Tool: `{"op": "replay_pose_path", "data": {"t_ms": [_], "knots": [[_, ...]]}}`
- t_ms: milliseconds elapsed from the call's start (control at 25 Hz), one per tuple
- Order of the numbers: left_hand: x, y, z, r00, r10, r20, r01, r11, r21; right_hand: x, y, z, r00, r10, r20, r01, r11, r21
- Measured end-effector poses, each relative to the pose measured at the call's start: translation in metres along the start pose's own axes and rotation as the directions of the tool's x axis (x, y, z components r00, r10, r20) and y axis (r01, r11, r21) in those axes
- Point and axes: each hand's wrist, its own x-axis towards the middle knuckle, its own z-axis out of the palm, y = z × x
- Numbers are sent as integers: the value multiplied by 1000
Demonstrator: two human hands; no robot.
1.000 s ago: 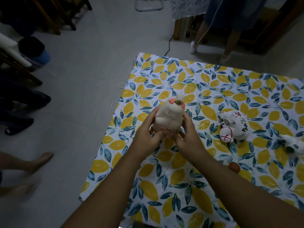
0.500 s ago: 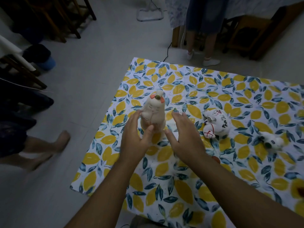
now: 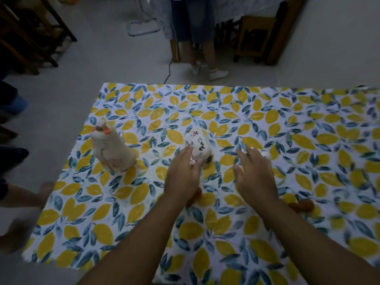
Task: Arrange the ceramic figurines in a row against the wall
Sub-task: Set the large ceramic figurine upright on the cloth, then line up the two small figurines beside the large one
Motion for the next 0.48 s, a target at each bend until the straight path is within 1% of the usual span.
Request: {"op": "replay_pose_path", "data": {"t_ms": [120,200,280,320,360,400,480], "knots": [[37,-1,18,996,-91,-22,91,996,-6,26,46,-8,984,176,-15,-174,980,102],[53,-9,25,985,-164,-46,164,986,-5,41,67,-5,967,255,15,-253,950,180],[63,-14,31,960,-278,20,278,960,21,48,77,2,950,301,80,-312,922,230],[66,-14,34,947,-315,63,313,949,34,49,79,6,946,304,111,-323,912,255],[67,-13,38,946,-316,79,315,949,30,47,79,9,949,285,134,-313,905,289],[69,-9,42,954,-292,69,293,956,0,44,78,13,958,247,145,-283,900,332],[73,2,49,975,-220,2,219,969,-110,39,72,17,979,157,133,-198,892,407]]}}
